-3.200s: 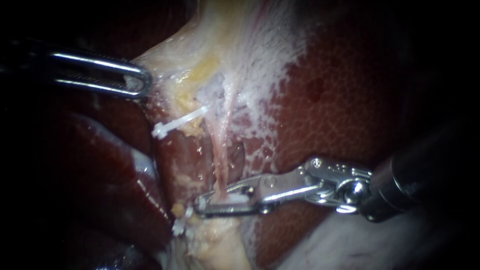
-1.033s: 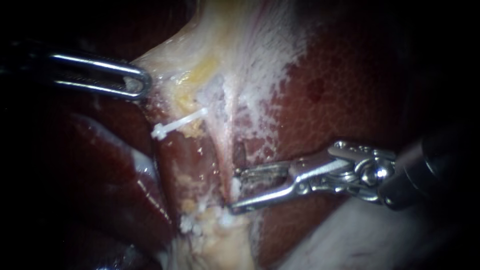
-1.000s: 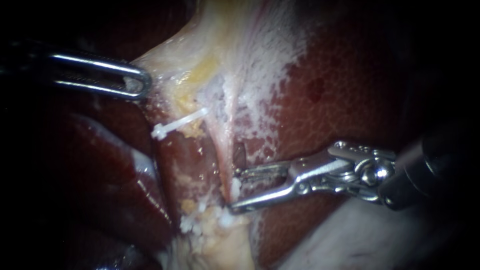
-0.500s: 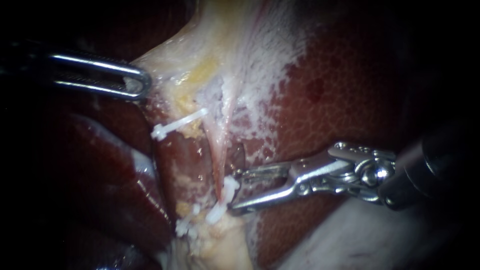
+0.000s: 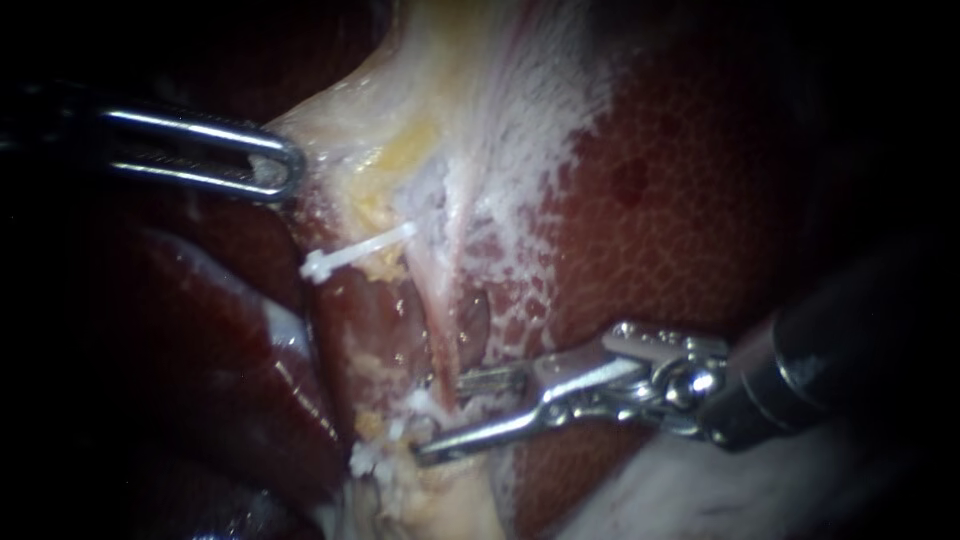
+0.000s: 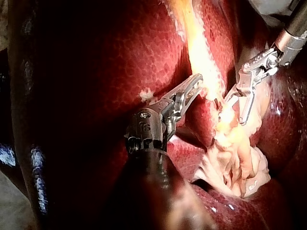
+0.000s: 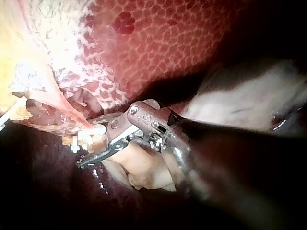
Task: Going back first clip right tube
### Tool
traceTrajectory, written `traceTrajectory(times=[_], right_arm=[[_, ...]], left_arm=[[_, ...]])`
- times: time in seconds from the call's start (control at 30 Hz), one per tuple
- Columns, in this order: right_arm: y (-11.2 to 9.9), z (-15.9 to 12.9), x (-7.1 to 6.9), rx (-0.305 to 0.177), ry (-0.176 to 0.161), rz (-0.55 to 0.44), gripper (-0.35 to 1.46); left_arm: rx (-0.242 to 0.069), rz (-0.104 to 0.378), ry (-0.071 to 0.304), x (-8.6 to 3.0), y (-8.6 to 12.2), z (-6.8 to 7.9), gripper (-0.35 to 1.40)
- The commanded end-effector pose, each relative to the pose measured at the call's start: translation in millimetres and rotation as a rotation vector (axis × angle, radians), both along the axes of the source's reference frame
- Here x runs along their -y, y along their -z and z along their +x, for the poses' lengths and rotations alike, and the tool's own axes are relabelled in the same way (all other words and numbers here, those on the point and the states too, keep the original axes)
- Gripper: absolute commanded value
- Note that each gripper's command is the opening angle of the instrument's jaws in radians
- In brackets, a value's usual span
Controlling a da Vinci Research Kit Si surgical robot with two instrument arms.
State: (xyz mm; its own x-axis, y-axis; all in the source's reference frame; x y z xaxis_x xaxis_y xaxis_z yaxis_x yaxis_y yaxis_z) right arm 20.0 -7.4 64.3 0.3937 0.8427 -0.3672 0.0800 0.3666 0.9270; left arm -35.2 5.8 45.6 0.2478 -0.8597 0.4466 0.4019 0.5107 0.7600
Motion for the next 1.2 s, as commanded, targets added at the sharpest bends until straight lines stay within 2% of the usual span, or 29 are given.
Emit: traceTrajectory(times=[0.03,0.17,0.3,0.43,0.53,0.7,0.87,1.2], right_arm=[[-0.1,0.0,-0.2,-0.025,0.011,-0.069,0.60],[-0.5,0.3,-0.5,-0.088,0.047,-0.218,0.60],[-1.2,0.3,-0.7,-0.106,0.059,-0.257,0.60],[-2.1,0.3,-0.3,-0.131,0.072,-0.322,0.60],[-2.7,0.7,-0.2,-0.165,0.087,-0.418,0.60],[-3.3,0.9,-0.9,-0.214,0.107,-0.544,0.60],[-4.0,1.2,-1.6,-0.213,0.105,-0.550,0.60],[-4.1,1.3,-1.8,-0.213,0.104,-0.549,0.60]], left_arm=[[0.000,0.000,0.000,0.0,0.0,0.0,-0.35],[0.000,0.000,0.000,0.0,0.0,0.0,-0.35],[-0.002,-0.001,0.003,0.0,0.0,-0.1,-0.35],[-0.002,-0.001,0.003,0.0,0.0,-0.1,-0.35],[-0.003,-0.001,0.004,0.1,0.1,-0.1,-0.35],[-0.003,-0.001,0.004,0.1,0.1,-0.2,-0.35],[-0.003,-0.001,0.004,0.0,0.1,-0.2,-0.35],[-0.002,0.000,0.002,0.1,0.2,-0.3,-0.35]])
